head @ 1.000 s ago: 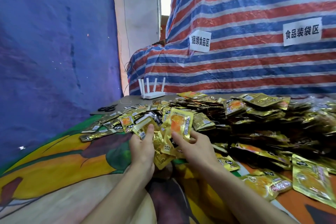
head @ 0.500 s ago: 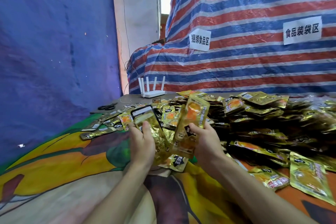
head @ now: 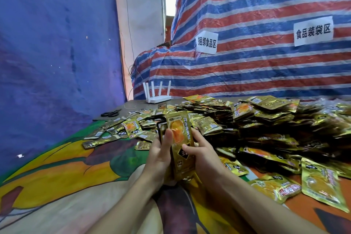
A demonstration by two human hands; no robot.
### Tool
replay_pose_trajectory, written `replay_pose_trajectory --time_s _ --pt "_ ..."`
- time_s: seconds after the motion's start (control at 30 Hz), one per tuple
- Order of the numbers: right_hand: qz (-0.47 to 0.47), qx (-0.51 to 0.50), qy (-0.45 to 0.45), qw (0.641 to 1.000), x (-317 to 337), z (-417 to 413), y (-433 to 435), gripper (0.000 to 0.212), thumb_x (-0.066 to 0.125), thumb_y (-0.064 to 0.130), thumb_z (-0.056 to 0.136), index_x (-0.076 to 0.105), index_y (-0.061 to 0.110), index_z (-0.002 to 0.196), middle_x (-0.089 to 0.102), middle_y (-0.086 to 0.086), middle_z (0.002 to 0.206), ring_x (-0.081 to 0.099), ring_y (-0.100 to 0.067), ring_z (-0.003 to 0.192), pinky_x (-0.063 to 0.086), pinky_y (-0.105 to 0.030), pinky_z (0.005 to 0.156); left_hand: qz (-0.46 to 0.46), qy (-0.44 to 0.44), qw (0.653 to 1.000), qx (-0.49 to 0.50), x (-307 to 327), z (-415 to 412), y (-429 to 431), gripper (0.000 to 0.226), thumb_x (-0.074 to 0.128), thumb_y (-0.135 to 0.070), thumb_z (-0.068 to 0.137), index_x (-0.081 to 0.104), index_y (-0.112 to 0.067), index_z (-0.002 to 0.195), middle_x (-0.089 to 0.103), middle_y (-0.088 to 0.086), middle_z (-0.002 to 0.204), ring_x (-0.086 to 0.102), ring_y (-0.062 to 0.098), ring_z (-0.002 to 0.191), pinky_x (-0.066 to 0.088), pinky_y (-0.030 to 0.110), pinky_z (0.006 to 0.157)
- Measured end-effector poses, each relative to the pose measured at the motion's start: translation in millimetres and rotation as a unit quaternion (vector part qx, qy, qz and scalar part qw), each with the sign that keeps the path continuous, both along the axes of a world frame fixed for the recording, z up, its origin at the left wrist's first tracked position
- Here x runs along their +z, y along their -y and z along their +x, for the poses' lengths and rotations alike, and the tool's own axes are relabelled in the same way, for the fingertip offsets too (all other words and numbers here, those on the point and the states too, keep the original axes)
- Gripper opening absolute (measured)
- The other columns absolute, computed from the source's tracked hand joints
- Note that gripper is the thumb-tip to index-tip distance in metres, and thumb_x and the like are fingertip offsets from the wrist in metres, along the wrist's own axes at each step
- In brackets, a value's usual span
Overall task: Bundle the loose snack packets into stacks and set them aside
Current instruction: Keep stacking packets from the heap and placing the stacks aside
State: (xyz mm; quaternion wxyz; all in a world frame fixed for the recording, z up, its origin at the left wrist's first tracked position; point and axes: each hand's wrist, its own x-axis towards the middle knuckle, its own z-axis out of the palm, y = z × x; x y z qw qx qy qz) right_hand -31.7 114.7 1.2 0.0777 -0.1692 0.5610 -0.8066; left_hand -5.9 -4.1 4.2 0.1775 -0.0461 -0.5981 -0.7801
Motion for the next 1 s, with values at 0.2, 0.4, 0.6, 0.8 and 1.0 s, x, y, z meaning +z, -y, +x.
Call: replay_pose_trajectory --time_s 0.2,0.4,0.6,0.8,1.0 --pt "0.036 0.011 0.013 0.999 1 -1 -2 0.091 0.042 -0.011 0.056 0.058 0.03 0.135 0.068 -0.027 0.116 0.065 -0.049 0.11 0.052 -0.044 0.083 -0.161 0.003 0.987 0.001 -5 -5 5 0.044 0.081 -0.006 0.081 0.062 -0.005 0.12 0.076 0.015 0.103 0.074 0.026 0.091 0.06 0.04 0.082" --pt "-0.033 0.007 0.013 0.999 6 0 -3 0.071 0.026 -0.028 0.064 0.064 0.008 0.113 0.066 -0.027 0.114 0.064 -0.051 0.106 0.048 -0.052 0.08 -0.155 -0.066 0.985 -0.026 -3 0 10 0.035 0.081 -0.015 0.065 0.076 -0.005 0.098 0.076 0.016 0.093 0.072 0.03 0.082 0.057 0.038 0.073" --pt "-0.078 0.002 0.027 0.997 13 8 -6 0.054 0.031 -0.002 0.06 0.063 -0.005 0.103 0.063 -0.027 0.103 0.061 -0.041 0.099 0.048 -0.047 0.089 -0.165 -0.052 0.978 -0.12 -3 2 5 0.048 0.075 -0.003 0.063 0.068 -0.001 0.11 0.075 0.013 0.095 0.071 0.025 0.083 0.058 0.036 0.073" --pt "0.129 -0.072 -0.156 0.977 12 10 -9 0.043 0.044 0.009 0.062 0.073 0.018 0.092 0.074 0.004 0.082 0.069 -0.006 0.076 0.051 -0.019 0.061 -0.118 -0.007 0.99 -0.076 -5 4 -3 0.035 0.075 -0.007 0.063 0.07 -0.007 0.098 0.075 0.006 0.08 0.071 0.022 0.075 0.058 0.033 0.066" --pt "0.152 -0.163 -0.147 0.964 33 11 -20 0.038 0.049 0.015 0.065 0.066 0.022 0.098 0.068 -0.004 0.1 0.067 -0.016 0.093 0.054 -0.022 0.062 -0.156 -0.029 0.987 0.037 13 -1 -40 0.032 0.065 0.012 0.08 0.07 -0.019 0.075 0.07 -0.009 0.061 0.063 0.002 0.056 0.051 0.018 0.052"
